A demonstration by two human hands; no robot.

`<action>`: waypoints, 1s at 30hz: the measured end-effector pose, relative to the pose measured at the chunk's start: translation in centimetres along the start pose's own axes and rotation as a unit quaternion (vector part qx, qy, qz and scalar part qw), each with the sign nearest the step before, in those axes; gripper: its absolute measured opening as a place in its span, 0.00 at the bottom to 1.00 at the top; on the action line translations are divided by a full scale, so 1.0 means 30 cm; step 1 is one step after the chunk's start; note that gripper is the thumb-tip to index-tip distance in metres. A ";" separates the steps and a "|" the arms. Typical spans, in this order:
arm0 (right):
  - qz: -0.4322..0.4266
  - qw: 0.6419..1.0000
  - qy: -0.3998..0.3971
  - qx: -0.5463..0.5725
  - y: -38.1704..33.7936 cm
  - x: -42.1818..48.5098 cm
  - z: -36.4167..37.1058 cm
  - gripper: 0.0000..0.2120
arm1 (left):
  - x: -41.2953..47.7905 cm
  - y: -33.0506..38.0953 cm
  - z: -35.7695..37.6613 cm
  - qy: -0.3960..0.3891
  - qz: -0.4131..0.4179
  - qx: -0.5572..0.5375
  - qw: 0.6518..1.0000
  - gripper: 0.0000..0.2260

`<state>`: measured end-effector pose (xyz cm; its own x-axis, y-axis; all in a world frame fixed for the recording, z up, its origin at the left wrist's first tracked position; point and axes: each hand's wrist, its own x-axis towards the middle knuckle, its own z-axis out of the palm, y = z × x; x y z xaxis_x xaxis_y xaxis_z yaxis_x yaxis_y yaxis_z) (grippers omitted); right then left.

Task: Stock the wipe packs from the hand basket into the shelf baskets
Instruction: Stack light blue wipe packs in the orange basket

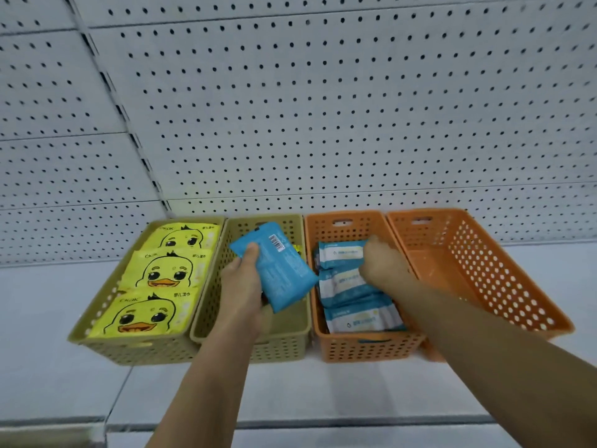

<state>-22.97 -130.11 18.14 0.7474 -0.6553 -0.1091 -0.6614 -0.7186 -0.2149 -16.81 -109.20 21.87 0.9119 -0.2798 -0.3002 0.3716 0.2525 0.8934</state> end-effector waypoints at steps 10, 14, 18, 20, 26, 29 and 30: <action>-0.381 0.905 0.174 0.072 -0.031 -0.116 -0.030 0.36 | 0.034 -0.001 0.087 -0.041 -0.036 -0.001 0.999 0.10; -0.430 0.851 0.288 0.087 -0.051 -0.152 -0.074 0.19 | 0.019 0.004 0.136 -0.109 -0.044 0.010 0.993 0.13; -0.245 0.900 0.271 0.236 -0.004 -0.187 -0.122 0.05 | 0.019 -0.021 0.090 -0.195 0.069 0.225 0.952 0.15; -0.124 0.923 0.172 0.321 0.031 -0.190 -0.137 0.06 | 0.024 -0.060 0.052 -0.220 0.151 0.369 0.890 0.15; 0.051 0.940 -0.101 0.322 0.064 -0.197 -0.080 0.11 | 0.030 -0.160 -0.020 -0.251 0.211 0.573 0.751 0.31; 0.081 0.973 -0.103 0.190 0.036 -0.187 -0.048 0.15 | 0.039 -0.174 -0.027 -0.237 0.243 0.582 0.739 0.33; 0.078 0.984 -0.097 0.130 0.028 -0.185 -0.039 0.18 | 0.041 -0.178 -0.028 -0.237 0.248 0.581 0.738 0.33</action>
<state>-27.76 -127.35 19.70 0.6528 -0.6783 -0.3374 -0.7492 -0.5123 -0.4198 -17.52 -110.12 16.44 0.6206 -0.7815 0.0641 -0.6378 -0.4556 0.6210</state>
